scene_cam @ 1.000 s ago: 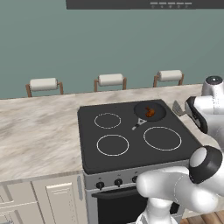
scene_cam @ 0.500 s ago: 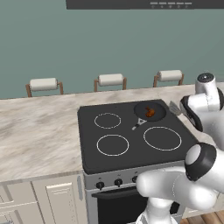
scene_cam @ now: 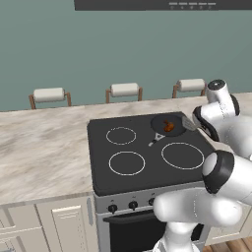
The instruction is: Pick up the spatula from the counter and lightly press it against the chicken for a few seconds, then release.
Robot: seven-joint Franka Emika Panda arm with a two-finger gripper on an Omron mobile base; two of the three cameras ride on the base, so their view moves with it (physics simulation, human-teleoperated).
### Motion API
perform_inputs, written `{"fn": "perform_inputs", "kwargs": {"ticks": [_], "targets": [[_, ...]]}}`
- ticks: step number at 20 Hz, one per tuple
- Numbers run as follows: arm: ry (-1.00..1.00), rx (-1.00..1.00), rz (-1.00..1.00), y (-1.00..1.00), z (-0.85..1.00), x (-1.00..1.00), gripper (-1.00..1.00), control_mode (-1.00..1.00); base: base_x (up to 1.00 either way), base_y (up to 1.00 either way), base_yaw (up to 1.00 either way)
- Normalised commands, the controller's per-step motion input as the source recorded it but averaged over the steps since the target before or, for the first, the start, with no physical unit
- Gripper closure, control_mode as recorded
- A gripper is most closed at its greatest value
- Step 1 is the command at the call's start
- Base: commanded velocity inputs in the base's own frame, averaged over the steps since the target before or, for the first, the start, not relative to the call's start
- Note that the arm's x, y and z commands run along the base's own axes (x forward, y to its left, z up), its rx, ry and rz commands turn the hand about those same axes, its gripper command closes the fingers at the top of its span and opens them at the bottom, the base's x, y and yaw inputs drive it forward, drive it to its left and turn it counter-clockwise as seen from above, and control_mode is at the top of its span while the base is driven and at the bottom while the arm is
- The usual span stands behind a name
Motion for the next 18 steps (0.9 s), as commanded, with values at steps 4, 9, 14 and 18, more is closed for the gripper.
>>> {"fn": "perform_inputs", "kwargs": {"ticks": [4, 9, 14, 18], "targets": [[0.04, -0.12, 0.06, 0.07, 0.08, 0.27, 1.00, -1.00, 0.00, 0.00, 0.00], [0.02, -0.12, 0.06, 0.00, 0.08, 0.24, 1.00, -1.00, 0.00, 0.00, 0.00], [0.02, -0.11, 0.06, 0.01, 0.02, 0.25, 1.00, -1.00, 0.00, 0.00, 0.00], [0.01, -0.11, 0.06, 0.08, 0.05, 0.24, 1.00, -1.00, 0.00, 0.00, 0.00]]}}
